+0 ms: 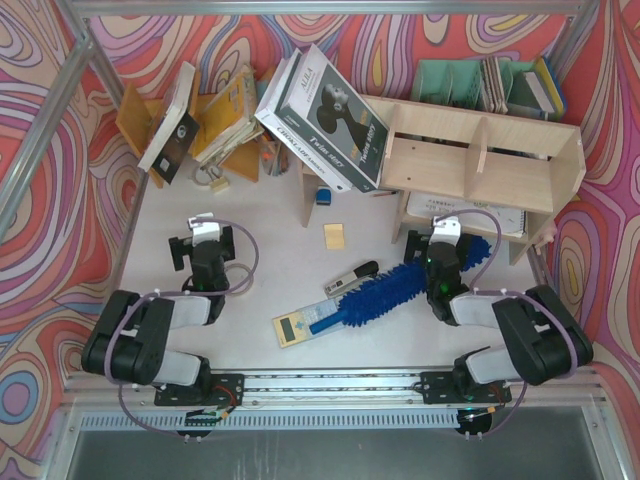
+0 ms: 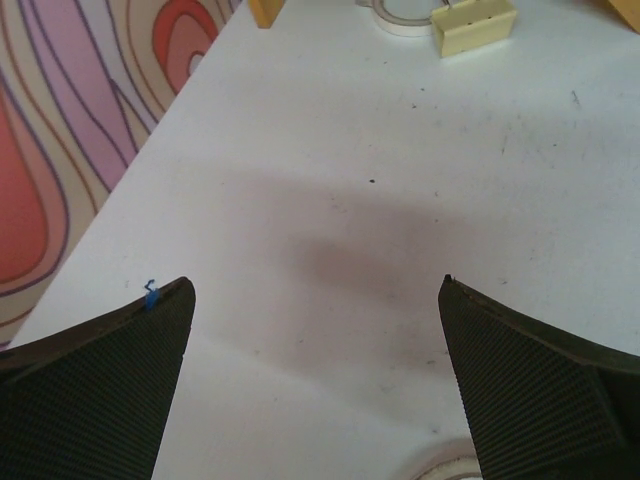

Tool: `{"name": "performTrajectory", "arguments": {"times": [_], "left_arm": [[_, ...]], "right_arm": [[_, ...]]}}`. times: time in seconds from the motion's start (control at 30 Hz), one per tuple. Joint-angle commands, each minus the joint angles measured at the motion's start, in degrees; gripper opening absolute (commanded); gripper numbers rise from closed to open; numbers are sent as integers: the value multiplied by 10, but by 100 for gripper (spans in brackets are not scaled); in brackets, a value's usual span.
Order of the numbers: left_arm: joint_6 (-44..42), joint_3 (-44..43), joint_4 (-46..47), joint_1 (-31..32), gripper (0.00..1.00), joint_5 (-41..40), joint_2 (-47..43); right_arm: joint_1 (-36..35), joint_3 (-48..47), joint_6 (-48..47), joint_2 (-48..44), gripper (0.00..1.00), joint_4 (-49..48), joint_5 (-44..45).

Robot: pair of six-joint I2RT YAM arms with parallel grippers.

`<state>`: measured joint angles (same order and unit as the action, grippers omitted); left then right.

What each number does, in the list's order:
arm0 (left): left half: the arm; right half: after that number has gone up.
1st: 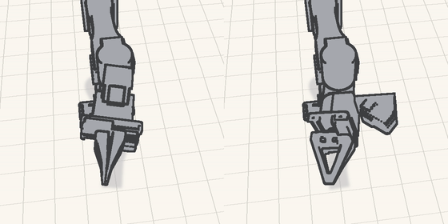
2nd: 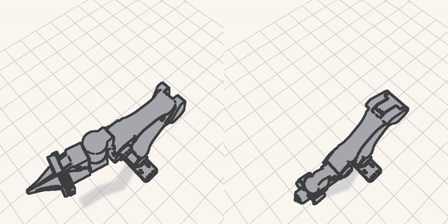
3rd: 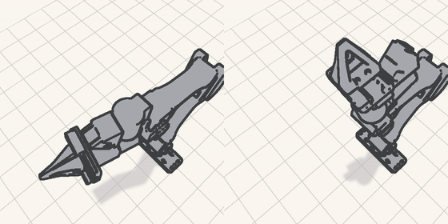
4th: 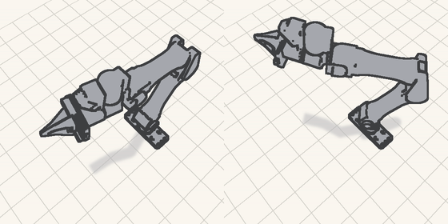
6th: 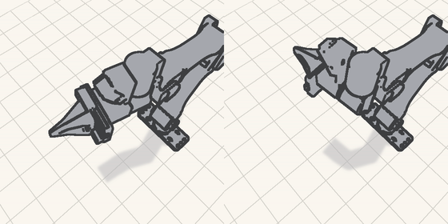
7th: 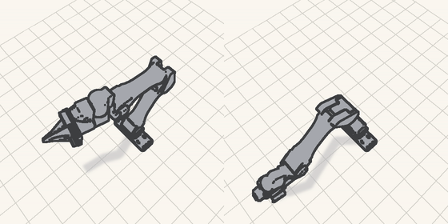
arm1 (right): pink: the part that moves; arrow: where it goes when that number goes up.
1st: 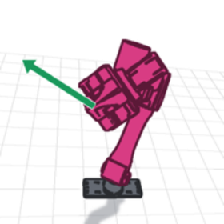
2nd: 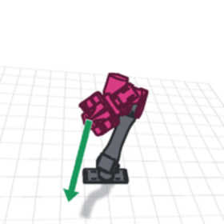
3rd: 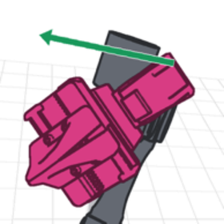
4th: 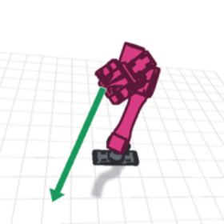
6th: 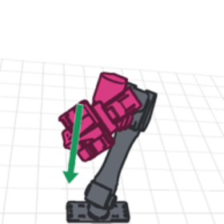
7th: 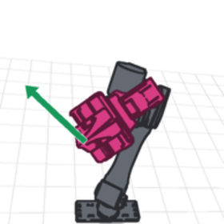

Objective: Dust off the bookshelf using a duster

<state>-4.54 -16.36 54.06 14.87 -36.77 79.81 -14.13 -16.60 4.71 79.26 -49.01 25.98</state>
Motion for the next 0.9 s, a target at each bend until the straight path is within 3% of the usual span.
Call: {"name": "performTrajectory", "arguments": {"times": [0.0,0.07,0.23,0.33,0.47,0.67,0.87], "left_arm": [[14,21,104,-35,99,88,52],[33,35,158,-55,99,100,75],[42,5,122,-74,99,134,100],[65,-18,40,-90,98,142,81],[80,-38,1,-95,99,123,81],[78,-36,16,-96,98,123,88],[84,-41,2,-100,98,123,84]], "right_arm": [[17,11,-26,31,99,-121,-28],[30,11,-26,40,99,-135,-38],[56,7,-40,54,99,-154,-88],[69,-1,-56,70,99,-168,-124],[82,3,-65,93,99,-204,-145],[94,1,-75,150,99,-260,-192],[98,-17,-66,171,99,-244,-192]]}}
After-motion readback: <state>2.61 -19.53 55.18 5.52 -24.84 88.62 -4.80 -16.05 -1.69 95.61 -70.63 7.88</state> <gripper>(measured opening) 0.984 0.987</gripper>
